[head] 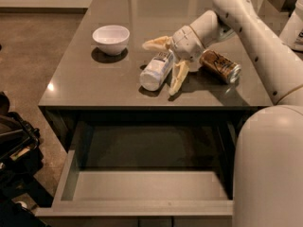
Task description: Place blue plastic bottle into top drawer
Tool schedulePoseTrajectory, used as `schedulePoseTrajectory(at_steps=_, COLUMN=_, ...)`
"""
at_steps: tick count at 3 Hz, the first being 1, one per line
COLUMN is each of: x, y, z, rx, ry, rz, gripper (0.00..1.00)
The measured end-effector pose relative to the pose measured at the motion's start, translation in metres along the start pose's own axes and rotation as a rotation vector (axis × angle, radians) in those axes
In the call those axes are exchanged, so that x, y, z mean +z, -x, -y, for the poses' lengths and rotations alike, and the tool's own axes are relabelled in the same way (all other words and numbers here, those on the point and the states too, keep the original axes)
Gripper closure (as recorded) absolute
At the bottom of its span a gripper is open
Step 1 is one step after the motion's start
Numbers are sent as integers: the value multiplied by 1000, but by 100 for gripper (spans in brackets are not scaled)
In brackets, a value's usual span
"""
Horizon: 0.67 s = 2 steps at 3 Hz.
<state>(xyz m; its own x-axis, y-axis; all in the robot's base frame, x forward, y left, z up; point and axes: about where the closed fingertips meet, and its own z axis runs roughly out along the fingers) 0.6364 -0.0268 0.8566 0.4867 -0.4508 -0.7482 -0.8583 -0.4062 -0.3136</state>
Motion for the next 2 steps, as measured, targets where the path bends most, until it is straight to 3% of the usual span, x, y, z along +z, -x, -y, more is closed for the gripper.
schedulePoseTrajectory(at_steps=2, x=6, y=-3, z=1, rx=7, ry=-1, rz=2, gripper=42)
